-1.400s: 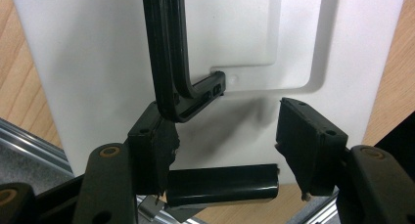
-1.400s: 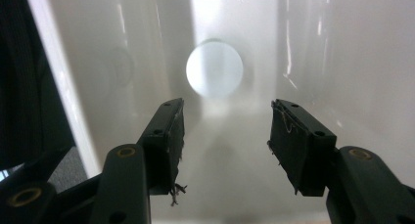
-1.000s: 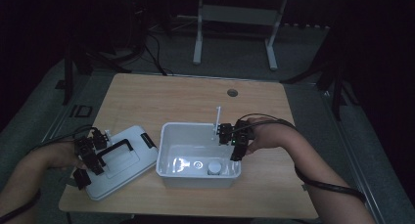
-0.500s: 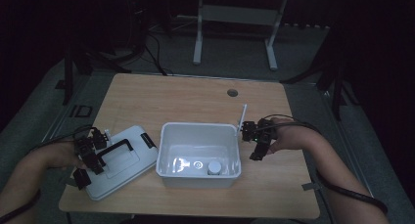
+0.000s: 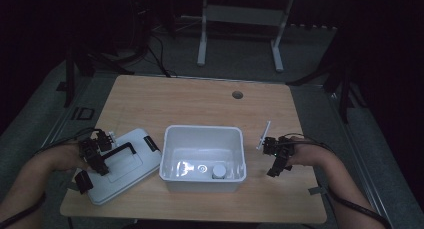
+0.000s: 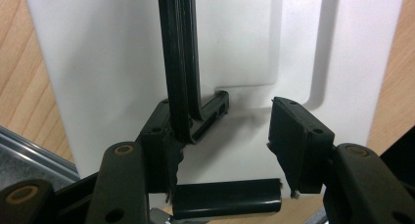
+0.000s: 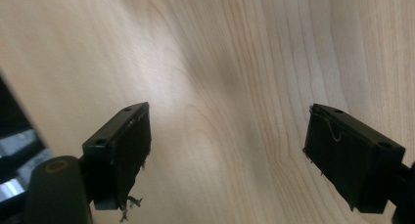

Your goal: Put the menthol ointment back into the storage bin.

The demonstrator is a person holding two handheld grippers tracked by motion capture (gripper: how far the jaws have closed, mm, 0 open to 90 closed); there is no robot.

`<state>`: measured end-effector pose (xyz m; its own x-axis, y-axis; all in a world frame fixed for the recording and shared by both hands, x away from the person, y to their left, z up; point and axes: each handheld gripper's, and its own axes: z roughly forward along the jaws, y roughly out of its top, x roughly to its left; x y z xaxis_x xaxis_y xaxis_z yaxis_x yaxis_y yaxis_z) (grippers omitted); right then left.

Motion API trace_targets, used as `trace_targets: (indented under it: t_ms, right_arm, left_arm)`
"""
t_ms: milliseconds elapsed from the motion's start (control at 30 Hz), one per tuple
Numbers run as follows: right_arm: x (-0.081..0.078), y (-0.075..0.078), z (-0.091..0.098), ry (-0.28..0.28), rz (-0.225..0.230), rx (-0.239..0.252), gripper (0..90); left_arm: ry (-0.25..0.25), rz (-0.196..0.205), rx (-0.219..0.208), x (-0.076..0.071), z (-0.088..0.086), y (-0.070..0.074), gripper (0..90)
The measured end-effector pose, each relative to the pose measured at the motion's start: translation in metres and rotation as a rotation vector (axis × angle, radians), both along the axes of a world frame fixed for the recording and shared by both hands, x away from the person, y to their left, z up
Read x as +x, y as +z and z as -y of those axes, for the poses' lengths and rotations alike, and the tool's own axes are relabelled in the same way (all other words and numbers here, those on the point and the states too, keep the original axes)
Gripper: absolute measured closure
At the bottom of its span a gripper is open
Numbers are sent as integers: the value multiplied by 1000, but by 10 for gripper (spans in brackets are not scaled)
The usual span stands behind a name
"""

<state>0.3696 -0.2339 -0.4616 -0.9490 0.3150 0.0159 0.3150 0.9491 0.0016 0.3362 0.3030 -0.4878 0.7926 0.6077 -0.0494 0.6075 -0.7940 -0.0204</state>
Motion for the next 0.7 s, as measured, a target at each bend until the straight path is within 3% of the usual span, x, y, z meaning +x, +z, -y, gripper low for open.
trace_targets:
  t_ms: [100, 167, 267, 333, 400, 467, 600, 700]
  right_arm:
    - [-4, -11, 6, 22, 35, -28, 170]
    - [-6, -17, 9, 25, 6, -54, 170]
    - [-10, -22, 13, 33, 12, -87, 170]
    - [-12, -22, 15, 31, 20, -95, 171]
    - [-15, -23, 17, 37, 21, -111, 170]
    - [-16, -24, 19, 35, 17, -115, 170]
    - [-16, -25, 23, 28, 17, -119, 170]
    - [-17, -26, 23, 25, 17, -118, 171]
  left_arm:
    - [-11, 4, 10, 1, 2, -2, 501]
    - [-6, 1, 3, 0, 2, -2, 514]
    - [-4, -12, -2, 2, 3, -2, 578]
    - [-5, -16, 31, 2, 5, -4, 606]
    - [-5, -18, 38, 2, 6, -4, 632]
    - [4, -31, 42, 3, 8, -5, 664]
    - [-5, -19, 69, 5, 9, -5, 743]
    - [-3, -19, 66, 6, 8, -6, 760]
